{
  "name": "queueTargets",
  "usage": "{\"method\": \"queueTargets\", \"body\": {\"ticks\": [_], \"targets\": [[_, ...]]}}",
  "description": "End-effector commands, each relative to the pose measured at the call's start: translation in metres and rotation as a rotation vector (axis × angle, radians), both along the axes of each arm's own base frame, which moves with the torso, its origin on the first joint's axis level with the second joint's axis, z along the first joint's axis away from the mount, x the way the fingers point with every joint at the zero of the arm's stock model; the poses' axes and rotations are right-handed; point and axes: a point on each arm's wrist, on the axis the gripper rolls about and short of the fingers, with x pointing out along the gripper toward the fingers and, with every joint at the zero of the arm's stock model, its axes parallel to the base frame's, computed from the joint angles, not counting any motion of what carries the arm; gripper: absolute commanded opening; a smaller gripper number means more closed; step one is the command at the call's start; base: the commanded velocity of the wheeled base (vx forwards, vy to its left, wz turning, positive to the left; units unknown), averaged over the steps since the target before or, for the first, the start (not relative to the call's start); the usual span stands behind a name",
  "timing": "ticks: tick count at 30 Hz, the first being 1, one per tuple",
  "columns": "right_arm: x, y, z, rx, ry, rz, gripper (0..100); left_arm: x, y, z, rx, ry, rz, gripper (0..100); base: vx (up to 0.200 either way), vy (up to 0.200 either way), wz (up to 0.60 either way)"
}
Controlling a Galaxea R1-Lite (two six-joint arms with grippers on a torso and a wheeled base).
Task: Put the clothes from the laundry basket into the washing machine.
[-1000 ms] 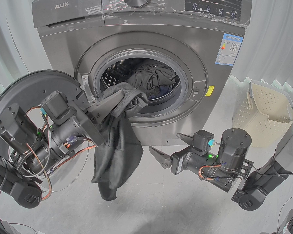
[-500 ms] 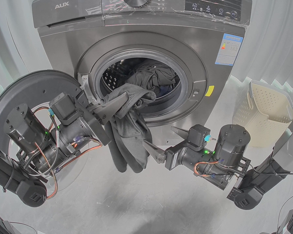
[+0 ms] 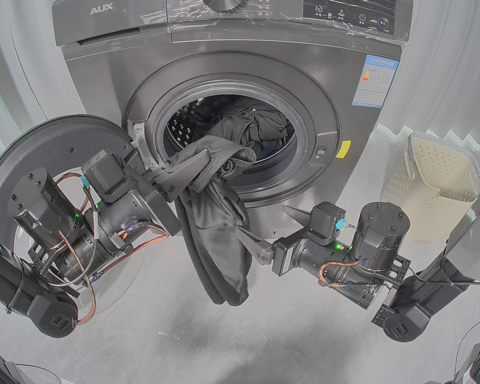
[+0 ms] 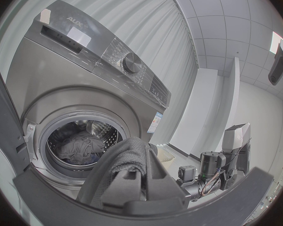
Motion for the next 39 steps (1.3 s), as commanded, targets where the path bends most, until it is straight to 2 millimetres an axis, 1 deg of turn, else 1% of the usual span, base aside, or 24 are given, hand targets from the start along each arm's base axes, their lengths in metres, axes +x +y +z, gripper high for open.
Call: {"method": "queueTargets", "body": {"ticks": [1,6,11,15,17,18,21,23,25,26,27,29,35,39], "targets": [[0.002,-0.006,-0.004,-0.013,0.013,-0.017,100,0.003,0.000,0.001,-0.003,-0.004,0.005,0,0.000,0.000,0.00],[0.000,-0.010,-0.012,-0.035,0.041,-0.023,100,0.003,-0.001,0.003,-0.008,-0.011,0.005,0,0.000,0.000,0.00],[0.007,-0.006,-0.019,-0.043,0.047,-0.028,100,0.001,-0.001,0.004,-0.012,-0.012,0.008,0,0.000,0.000,0.00],[0.016,0.002,-0.023,-0.040,0.040,-0.028,100,0.001,-0.001,0.004,-0.013,-0.013,0.008,0,0.000,0.000,0.00],[0.017,0.004,-0.023,-0.037,0.037,-0.025,100,0.001,-0.001,0.005,-0.014,-0.015,0.008,0,0.000,0.000,0.00],[0.019,0.010,-0.025,-0.035,0.034,-0.019,100,0.001,-0.001,0.004,-0.012,-0.012,0.008,0,0.000,0.000,0.00],[0.021,0.016,-0.027,-0.029,0.027,-0.011,100,0.002,-0.001,0.003,-0.011,-0.007,0.010,0,0.000,0.000,0.00],[0.020,0.021,-0.026,-0.020,0.019,0.003,100,0.003,-0.001,0.002,-0.010,-0.006,0.010,0,0.000,0.000,0.00],[0.015,0.028,-0.025,-0.013,0.011,0.026,100,0.003,-0.001,0.002,-0.010,-0.006,0.010,0,0.000,0.000,0.00],[0.015,0.028,-0.025,-0.013,0.011,0.026,100,0.003,-0.001,0.002,-0.010,-0.006,0.010,0,0.000,0.000,0.00],[0.010,0.032,-0.025,-0.014,0.012,0.046,100,0.003,-0.001,0.002,-0.010,-0.006,0.010,0,0.000,0.000,0.00],[0.006,0.036,-0.025,-0.014,0.012,0.060,100,0.003,-0.001,0.001,-0.008,-0.003,0.010,0,0.000,0.000,0.00],[0.004,0.037,-0.025,-0.013,0.010,0.066,100,0.004,-0.002,0.002,-0.012,-0.006,0.010,0,0.000,0.000,0.00],[0.008,0.032,-0.027,-0.020,0.017,0.046,100,0.004,-0.002,0.002,-0.012,-0.007,0.011,0,0.000,0.000,0.00]]}}
